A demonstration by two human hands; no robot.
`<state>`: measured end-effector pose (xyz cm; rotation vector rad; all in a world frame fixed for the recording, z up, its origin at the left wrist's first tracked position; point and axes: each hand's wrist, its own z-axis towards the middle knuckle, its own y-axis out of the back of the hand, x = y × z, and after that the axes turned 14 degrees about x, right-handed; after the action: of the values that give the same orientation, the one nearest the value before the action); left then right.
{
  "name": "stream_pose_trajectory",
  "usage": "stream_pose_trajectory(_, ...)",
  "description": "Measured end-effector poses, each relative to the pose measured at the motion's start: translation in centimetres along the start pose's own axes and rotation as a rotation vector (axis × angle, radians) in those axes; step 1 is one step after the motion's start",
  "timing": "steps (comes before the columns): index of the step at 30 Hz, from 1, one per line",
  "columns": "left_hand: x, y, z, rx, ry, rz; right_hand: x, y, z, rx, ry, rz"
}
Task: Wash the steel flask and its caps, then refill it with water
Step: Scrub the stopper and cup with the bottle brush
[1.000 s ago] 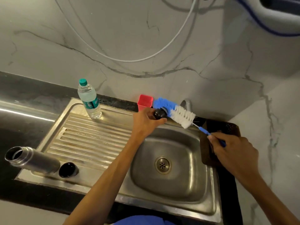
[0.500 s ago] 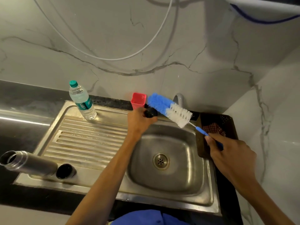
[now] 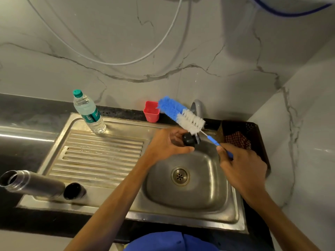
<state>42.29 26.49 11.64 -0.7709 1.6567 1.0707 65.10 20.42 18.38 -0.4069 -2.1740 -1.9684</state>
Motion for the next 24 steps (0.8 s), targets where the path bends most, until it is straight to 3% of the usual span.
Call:
stream_pose_trajectory(4, 0.2, -0.5, 0.3, -0.135, 0.055, -0.257, 0.7, -0.1, 0.8, 0.064, -0.056, 0.094)
stream_pose_trajectory(7, 1.2, 0.6, 0.8, -0.314, 0.081, -0.662, 0.1, -0.3, 0.1, 0.083, -0.051, 0.105)
stream_pose_trajectory(9, 2.0, 1.2, 1.3, -0.416, 0.147, -0.769, 0.1, -0.5, -0.7, 0.104, -0.046, 0.104)
stream_pose_trajectory(13, 3.6, 0.1, 1.9, -0.543, 0.384, -0.428, 0.0, -1.4, -1.4, 0.121, -0.057, 0.074)
stream_pose_trajectory(18, 4.8, -0.5, 1.0, -0.754, 0.434, -0.285, 0.3, -3.1, -2.3, 0.172, -0.048, 0.011)
stream_pose_trajectory(21, 5.7, -0.9, -0.6, -0.692, 0.418, -0.128, 1.0, -3.8, -2.4, 0.182, -0.043, -0.045)
stream_pose_trajectory(24, 7.1, -1.6, -1.9, -0.469, 0.322, 0.209, 1.8, -4.3, -1.9, 0.193, -0.050, -0.115)
